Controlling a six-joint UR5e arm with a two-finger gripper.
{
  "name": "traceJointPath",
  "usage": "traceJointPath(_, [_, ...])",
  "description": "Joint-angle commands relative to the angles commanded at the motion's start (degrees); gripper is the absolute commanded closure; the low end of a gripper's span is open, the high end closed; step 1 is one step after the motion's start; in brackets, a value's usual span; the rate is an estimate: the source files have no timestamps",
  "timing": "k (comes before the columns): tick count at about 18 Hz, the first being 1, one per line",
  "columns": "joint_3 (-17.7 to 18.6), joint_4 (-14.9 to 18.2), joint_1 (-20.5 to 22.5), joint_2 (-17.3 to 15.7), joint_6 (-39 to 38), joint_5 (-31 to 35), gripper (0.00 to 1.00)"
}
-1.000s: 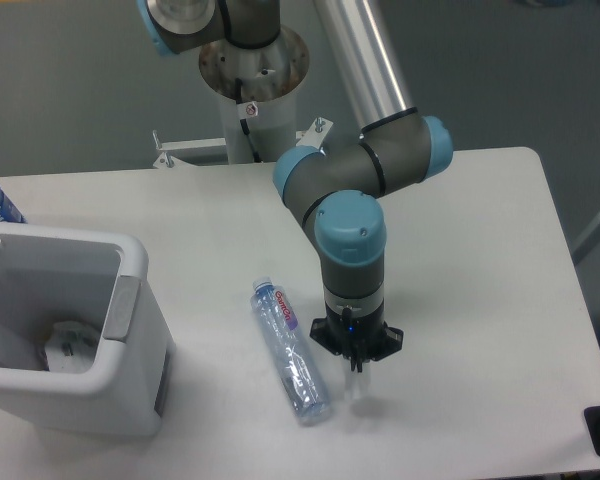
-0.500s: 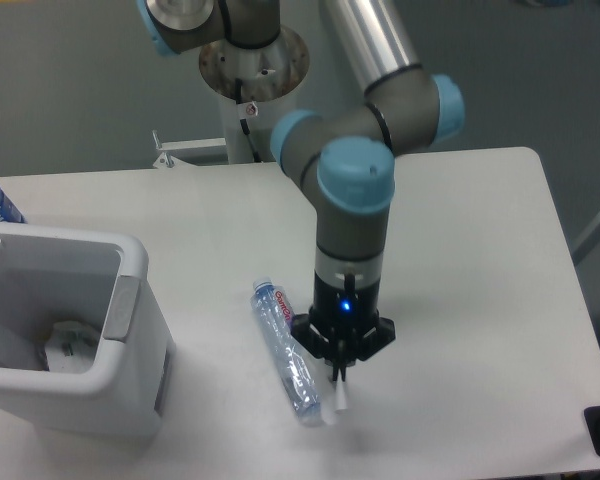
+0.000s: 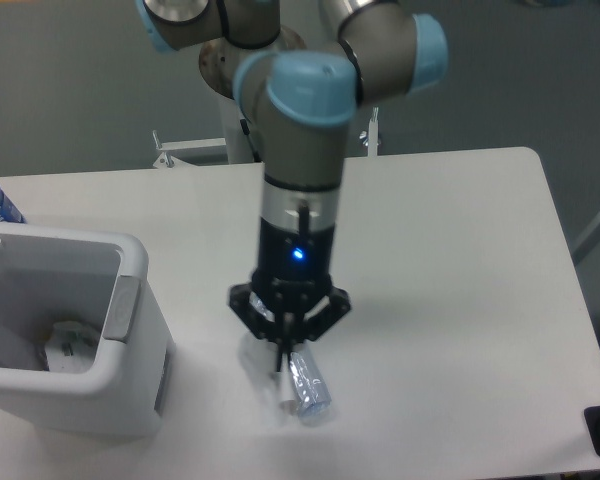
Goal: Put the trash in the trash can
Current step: 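Lift the paper item and carry it over the white trash bin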
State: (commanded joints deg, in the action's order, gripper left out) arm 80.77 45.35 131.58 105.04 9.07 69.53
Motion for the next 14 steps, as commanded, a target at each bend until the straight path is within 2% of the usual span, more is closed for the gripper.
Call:
traceJointPath(7, [-0.6,0.0,-3.3,-4.2,-3.5,-0.3,0.90])
traceJointPath(14, [-0.6,0.0,-8.3,-4.3,-5.5,0.1,0.89])
